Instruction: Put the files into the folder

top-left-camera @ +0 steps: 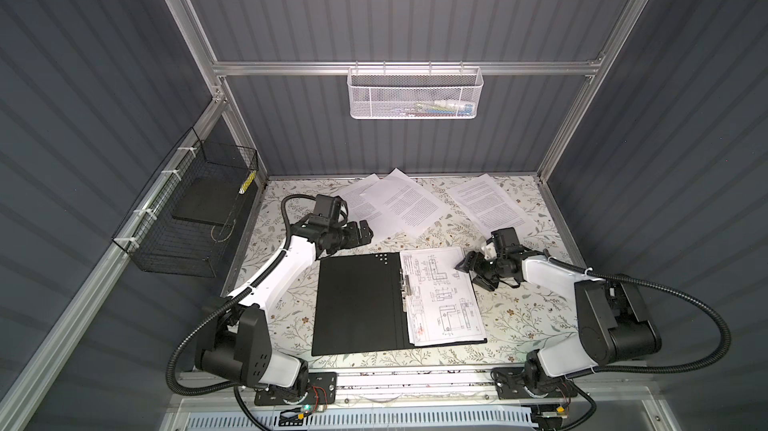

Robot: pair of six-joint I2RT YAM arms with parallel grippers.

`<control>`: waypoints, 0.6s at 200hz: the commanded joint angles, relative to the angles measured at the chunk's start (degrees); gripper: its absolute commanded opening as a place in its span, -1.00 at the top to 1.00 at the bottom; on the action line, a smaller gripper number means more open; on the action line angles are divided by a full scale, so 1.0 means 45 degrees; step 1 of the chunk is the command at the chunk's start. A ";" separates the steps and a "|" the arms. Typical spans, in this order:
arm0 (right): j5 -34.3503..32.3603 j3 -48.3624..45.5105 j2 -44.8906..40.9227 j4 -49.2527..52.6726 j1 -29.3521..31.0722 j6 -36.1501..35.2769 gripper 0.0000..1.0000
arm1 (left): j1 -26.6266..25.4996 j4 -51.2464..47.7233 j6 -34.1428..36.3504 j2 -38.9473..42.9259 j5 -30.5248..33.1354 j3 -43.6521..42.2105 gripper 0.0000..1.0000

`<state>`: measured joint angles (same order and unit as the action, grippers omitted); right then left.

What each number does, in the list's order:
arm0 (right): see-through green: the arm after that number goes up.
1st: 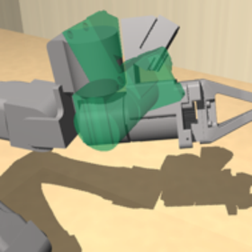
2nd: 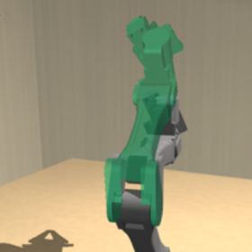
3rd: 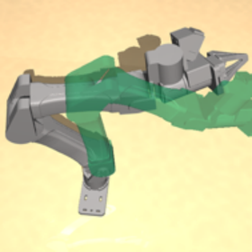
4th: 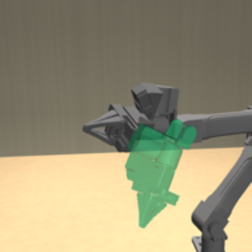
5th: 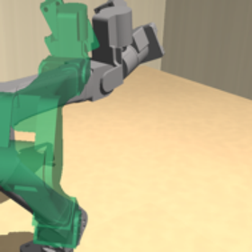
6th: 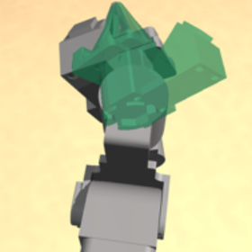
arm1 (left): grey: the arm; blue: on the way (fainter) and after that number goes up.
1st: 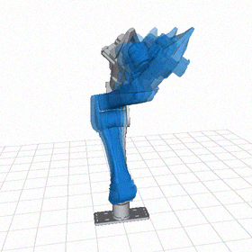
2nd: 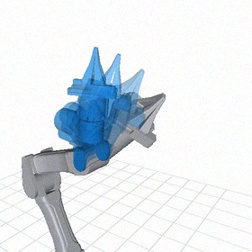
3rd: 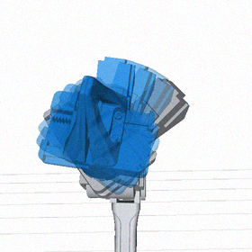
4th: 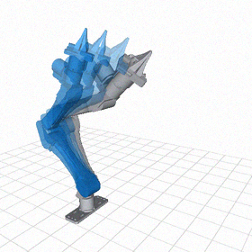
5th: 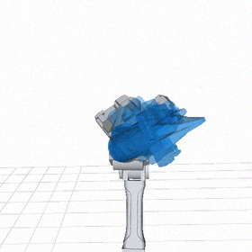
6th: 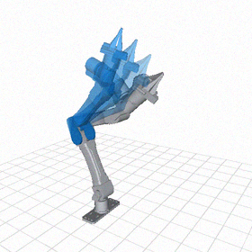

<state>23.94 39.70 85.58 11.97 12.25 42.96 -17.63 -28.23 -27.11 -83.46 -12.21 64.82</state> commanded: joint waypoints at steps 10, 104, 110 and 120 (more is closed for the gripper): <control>-0.1636 0.0248 -0.0978 -0.0068 0.0188 0.0474 -0.62 | 0.0588 0.0089 -0.0641 -0.0977 -0.2171 0.0511 -0.99; -0.0596 0.1342 -0.1809 -0.2229 -0.1298 -0.0383 -0.98 | 0.0762 0.1678 -0.2153 -0.4356 -0.1601 0.2051 -0.97; -0.0613 0.1427 -0.1674 -0.2311 -0.1278 -0.0476 -0.98 | 0.0801 0.1669 -0.2196 -0.4656 -0.1584 0.2228 -0.95; -0.0451 0.1393 -0.1498 -0.2732 -0.1277 -0.0431 -0.94 | 0.0884 0.1495 -0.2166 -0.5258 -0.1701 0.2702 -0.90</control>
<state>17.15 45.12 76.66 4.54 6.92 41.01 -14.63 -21.41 -35.35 -102.72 -21.26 72.62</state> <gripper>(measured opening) 0.988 0.974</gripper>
